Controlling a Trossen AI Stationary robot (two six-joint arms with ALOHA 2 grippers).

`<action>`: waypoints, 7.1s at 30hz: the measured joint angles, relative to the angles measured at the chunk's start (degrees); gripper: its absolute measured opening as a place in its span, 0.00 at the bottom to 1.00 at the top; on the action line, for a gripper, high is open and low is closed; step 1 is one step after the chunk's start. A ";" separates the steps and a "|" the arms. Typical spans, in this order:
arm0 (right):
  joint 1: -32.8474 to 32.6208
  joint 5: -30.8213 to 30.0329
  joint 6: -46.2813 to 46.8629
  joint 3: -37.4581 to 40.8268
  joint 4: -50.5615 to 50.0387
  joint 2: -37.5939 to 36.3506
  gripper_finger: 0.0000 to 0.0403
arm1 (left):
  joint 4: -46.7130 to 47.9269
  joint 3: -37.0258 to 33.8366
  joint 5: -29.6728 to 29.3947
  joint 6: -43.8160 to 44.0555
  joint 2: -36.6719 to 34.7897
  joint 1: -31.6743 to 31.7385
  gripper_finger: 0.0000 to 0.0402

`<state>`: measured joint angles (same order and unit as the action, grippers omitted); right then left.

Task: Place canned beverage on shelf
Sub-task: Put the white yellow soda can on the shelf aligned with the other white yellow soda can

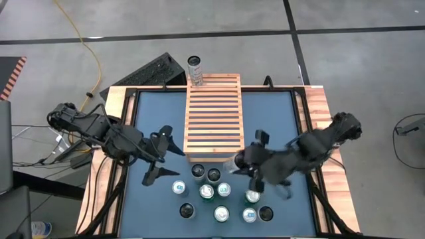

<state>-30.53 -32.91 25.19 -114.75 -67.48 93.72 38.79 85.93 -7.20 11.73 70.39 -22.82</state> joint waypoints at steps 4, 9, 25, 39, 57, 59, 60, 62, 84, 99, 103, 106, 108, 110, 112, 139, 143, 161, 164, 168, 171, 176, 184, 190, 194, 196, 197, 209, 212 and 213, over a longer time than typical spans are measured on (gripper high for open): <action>1.28 1.53 -15.75 -10.63 5.46 -0.14 0.47 | -6.55 0.00 8.83 -2.46 -0.02 2.80 0.74; 5.03 16.79 -30.76 -17.33 14.03 -0.20 0.47 | -19.20 0.00 27.59 -1.64 -0.02 9.09 0.74; 15.00 13.73 -16.72 -18.15 20.53 1.52 0.47 | -23.77 0.01 28.52 2.52 -0.13 24.03 0.74; 19.23 -10.52 6.57 -18.08 12.76 6.10 0.47 | -13.63 0.02 -6.87 -9.58 -0.44 25.03 0.74; 26.25 -6.36 12.01 -18.11 13.15 8.82 0.47 | -11.24 -0.02 -20.57 -20.46 4.41 25.04 0.74; 26.19 -5.89 12.04 -18.11 13.92 8.82 0.47 | -13.14 0.02 -18.03 -20.71 4.63 25.04 0.74; 26.17 -5.63 12.03 -18.11 13.80 8.81 0.47 | -13.54 0.04 -17.53 -20.92 4.63 25.04 0.74; 26.17 -4.81 11.84 -18.11 14.32 8.78 0.47 | -13.62 0.04 -18.44 -21.08 4.68 25.02 0.74; 26.27 -1.70 10.86 -18.08 16.50 8.76 0.47 | -12.33 0.11 -17.59 -21.48 5.85 26.36 0.59; 22.57 -1.09 -6.19 -18.39 21.96 2.86 0.78 | -11.23 -0.14 -0.52 -11.20 3.82 28.58 0.59; 19.57 0.23 -14.96 -18.33 22.79 -0.25 0.78 | -12.92 -0.15 11.97 -7.30 2.28 31.46 0.59; 17.01 4.10 -23.98 -18.21 22.31 -1.73 0.78 | -17.70 -0.11 26.16 -4.06 1.86 33.96 0.59; 15.42 7.62 -28.94 -18.20 22.43 -2.62 0.78 | -21.68 -0.11 36.32 -1.87 1.90 35.59 0.59; 14.76 10.26 -32.48 -18.26 22.91 -3.01 0.79 | -27.18 -0.11 45.51 0.01 1.90 36.65 0.59; 14.84 10.32 -34.86 -18.26 22.92 -2.97 0.79 | -32.88 -0.09 51.77 1.67 1.83 37.09 0.59; 27.63 41.00 -32.50 -18.13 36.74 2.29 0.79 | -58.27 0.09 74.14 14.60 11.15 37.85 0.59; 27.72 41.03 -32.10 -18.24 37.13 3.36 0.79 | -59.48 0.00 74.18 15.10 12.82 38.56 0.59; 28.42 47.17 -30.16 -18.13 37.58 6.95 0.79 | -59.69 0.00 79.00 17.39 13.96 39.95 0.59; 28.62 47.70 -30.14 -18.13 37.66 6.95 0.78 | -59.68 0.00 79.48 18.20 14.10 39.97 0.59; 28.92 49.32 -29.73 -18.13 37.78 6.97 0.74 | -59.35 0.00 79.92 18.27 14.12 40.00 0.59; 29.14 49.59 -29.66 -18.13 37.76 6.95 0.70 | -59.35 0.00 80.42 18.61 14.12 40.40 0.59; 29.61 49.64 -29.53 -18.13 37.59 6.95 0.65 | -58.78 0.00 80.45 19.27 14.12 40.45 0.59; 29.92 50.07 -30.07 -18.13 37.53 6.95 0.37 | -58.74 0.00 80.46 19.41 14.12 40.43 0.59; 29.92 49.86 -31.22 -18.13 37.26 6.95 0.32 | -58.76 0.00 80.29 19.40 14.12 40.43 0.59; 29.92 49.90 -31.50 -18.13 37.35 6.90 0.32 | -58.90 0.00 79.50 20.13 14.12 40.40 0.61; 29.92 49.88 -31.53 -18.13 37.85 6.84 0.32 | -59.11 0.04 79.13 20.73 14.08 40.61 0.64; 29.92 49.88 -31.70 -18.13 38.03 6.72 0.32 | -59.11 0.04 79.11 20.88 14.01 40.76 0.65; 32.67 48.69 -29.76 -18.06 37.68 5.35 0.32 | -58.93 0.11 76.79 27.70 13.87 46.17 0.76; 33.45 48.48 -29.89 -18.06 36.90 5.22 0.32 | -58.83 0.11 77.06 28.48 13.82 47.94 0.77; 33.77 48.51 -29.82 -18.06 36.56 5.22 0.32 | -58.80 0.11 77.24 28.64 13.79 48.51 0.77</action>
<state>3.24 15.60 -4.63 -132.81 -30.91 98.94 -20.01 86.04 70.04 40.37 84.18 25.69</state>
